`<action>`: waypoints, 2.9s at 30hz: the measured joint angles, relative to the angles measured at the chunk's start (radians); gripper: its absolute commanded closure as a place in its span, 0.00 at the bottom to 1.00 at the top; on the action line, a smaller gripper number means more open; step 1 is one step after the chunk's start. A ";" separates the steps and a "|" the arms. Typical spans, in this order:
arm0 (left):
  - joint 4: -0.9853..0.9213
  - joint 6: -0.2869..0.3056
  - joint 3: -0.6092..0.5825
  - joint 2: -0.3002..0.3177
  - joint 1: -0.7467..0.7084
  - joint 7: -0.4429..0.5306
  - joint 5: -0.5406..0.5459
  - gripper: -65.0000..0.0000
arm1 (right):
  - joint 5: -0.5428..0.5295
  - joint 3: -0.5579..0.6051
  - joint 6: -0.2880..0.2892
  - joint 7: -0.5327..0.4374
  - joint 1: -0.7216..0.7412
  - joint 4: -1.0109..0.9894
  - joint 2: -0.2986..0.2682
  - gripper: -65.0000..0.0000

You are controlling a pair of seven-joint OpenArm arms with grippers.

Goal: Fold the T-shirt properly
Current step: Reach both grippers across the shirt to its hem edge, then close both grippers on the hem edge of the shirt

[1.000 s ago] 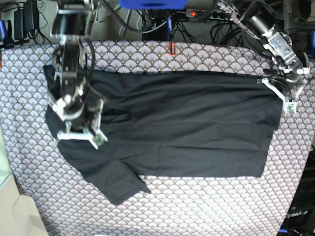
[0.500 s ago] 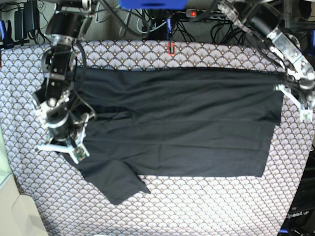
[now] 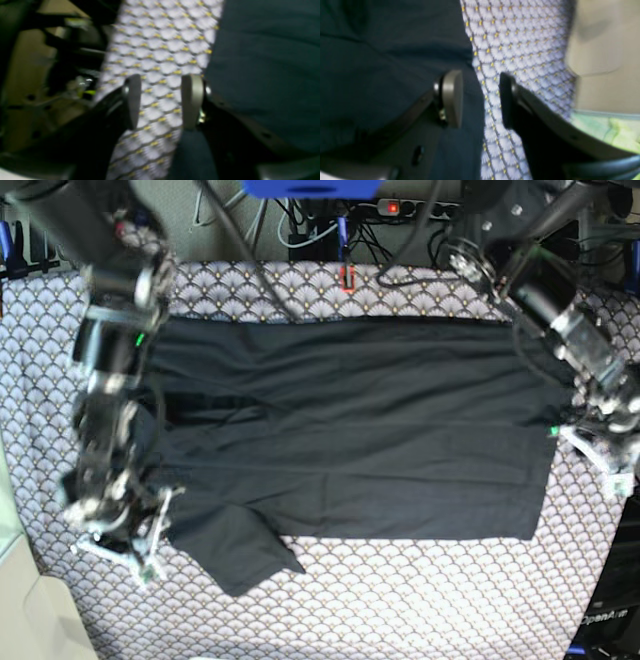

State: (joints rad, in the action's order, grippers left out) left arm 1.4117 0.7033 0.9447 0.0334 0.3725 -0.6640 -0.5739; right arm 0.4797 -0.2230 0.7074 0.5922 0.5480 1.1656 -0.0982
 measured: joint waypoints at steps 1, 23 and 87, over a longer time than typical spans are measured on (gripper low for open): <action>-0.034 0.005 -0.021 0.011 0.003 0.002 0.005 0.59 | -0.001 -0.005 0.001 0.003 0.040 -0.068 -0.018 0.60; -0.031 0.000 -0.115 0.066 0.051 0.002 0.002 0.58 | -0.002 -0.281 -0.008 -0.488 0.220 -0.848 -0.201 0.54; -1.222 -0.510 -0.116 0.224 0.383 0.777 0.010 0.35 | -0.043 -0.274 0.002 -0.639 0.089 -0.834 -0.198 0.98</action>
State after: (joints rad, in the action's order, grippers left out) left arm 0.1898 0.1928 0.8284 0.2573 0.7551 0.1131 -0.5644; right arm 0.4370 -0.4965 0.7097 -0.0463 0.6369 0.3321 -0.2966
